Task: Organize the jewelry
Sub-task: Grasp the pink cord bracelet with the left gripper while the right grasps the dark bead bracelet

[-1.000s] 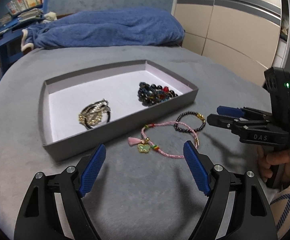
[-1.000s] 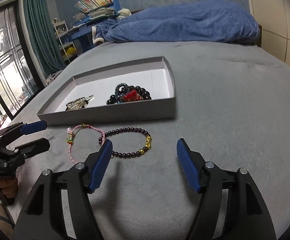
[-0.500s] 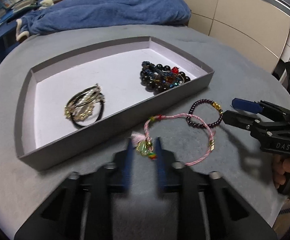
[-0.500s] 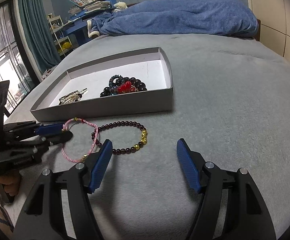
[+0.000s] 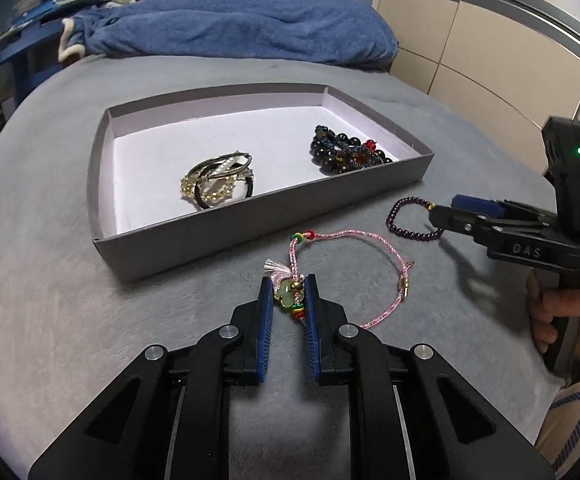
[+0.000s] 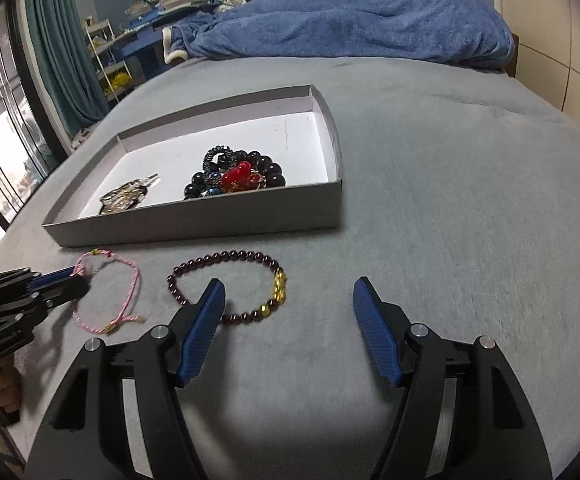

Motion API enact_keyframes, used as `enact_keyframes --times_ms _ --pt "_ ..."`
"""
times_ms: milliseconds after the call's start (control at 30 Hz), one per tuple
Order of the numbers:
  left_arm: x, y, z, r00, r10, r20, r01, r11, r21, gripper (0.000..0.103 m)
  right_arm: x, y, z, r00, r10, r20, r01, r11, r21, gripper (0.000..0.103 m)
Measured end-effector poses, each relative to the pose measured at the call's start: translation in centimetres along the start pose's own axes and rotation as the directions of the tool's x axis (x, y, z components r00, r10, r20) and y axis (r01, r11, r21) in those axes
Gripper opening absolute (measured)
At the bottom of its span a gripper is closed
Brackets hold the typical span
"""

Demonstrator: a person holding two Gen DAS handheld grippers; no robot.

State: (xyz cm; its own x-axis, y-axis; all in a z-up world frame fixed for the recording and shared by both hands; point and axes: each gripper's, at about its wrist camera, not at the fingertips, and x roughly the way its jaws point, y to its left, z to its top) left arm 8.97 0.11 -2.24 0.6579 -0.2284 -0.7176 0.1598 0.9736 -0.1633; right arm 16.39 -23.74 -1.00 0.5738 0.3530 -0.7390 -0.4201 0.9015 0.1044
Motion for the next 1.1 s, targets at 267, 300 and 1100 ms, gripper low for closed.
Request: enact_keyframes --times_ms 267,300,1100 --pt "0.2 0.1 0.0 1.000 0.003 -0.009 -0.003 1.000 -0.002 0.017 0.9 0.9 -0.3 0.999 -0.018 -0.029 0.016 0.999 -0.052 0.043" --pt "0.3 0.1 0.0 1.000 0.003 -0.009 -0.003 1.000 -0.002 0.017 0.8 1.0 -0.4 1.000 -0.007 -0.028 0.005 0.998 -0.058 0.040" --pt "-4.5 -1.4 0.6 0.988 -0.062 0.142 0.054 0.997 0.064 0.016 -4.2 1.5 -1.0 0.983 0.162 0.083 -0.160 0.986 -0.036 0.008"
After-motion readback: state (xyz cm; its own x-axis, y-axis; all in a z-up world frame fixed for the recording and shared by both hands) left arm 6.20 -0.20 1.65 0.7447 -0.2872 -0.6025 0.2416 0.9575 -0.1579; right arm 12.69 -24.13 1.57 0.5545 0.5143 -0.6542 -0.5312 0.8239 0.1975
